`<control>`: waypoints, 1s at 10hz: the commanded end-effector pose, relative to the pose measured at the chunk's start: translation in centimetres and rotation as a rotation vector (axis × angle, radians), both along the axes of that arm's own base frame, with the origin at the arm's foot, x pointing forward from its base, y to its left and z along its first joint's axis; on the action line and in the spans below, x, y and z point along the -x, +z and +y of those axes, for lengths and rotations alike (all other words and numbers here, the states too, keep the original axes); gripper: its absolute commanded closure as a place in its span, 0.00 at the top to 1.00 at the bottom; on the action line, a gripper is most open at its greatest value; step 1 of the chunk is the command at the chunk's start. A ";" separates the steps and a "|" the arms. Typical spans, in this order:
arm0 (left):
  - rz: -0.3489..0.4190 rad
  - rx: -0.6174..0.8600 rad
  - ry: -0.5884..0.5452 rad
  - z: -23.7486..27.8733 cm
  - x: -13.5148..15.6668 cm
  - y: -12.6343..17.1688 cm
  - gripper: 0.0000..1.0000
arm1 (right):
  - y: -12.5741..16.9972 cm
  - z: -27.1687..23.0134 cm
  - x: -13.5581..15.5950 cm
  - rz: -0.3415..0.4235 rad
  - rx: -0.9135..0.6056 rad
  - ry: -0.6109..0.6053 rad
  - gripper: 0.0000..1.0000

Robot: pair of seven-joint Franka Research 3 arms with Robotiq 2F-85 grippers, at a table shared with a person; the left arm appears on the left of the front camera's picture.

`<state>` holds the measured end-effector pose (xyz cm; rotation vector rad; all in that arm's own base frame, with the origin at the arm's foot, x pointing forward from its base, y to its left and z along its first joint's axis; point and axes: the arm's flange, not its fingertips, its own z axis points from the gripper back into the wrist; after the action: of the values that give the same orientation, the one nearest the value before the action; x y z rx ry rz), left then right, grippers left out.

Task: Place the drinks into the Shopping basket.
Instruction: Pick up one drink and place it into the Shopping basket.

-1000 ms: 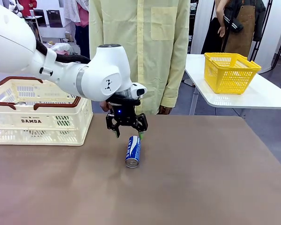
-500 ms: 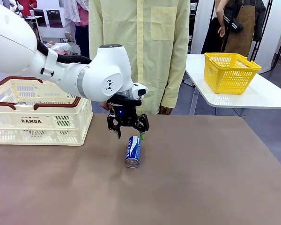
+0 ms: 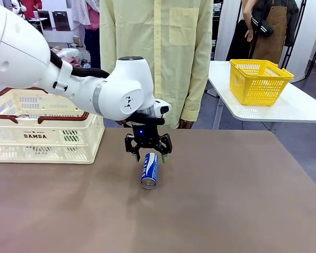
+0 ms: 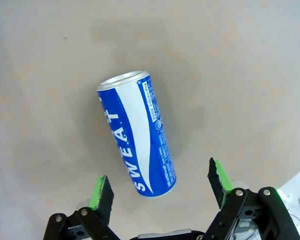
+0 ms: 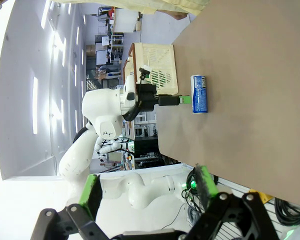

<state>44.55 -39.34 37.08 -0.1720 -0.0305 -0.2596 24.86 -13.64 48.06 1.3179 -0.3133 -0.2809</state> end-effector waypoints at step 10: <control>0.026 -0.162 0.156 -2.7 -1.8 -6.8 1.00 | 0.4 0.1 -0.1 0.001 -0.020 -0.008 1.00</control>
<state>46.14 -41.87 29.69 -0.0432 0.0186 -0.1310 24.86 -13.64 48.06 1.3179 -0.3134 -0.2809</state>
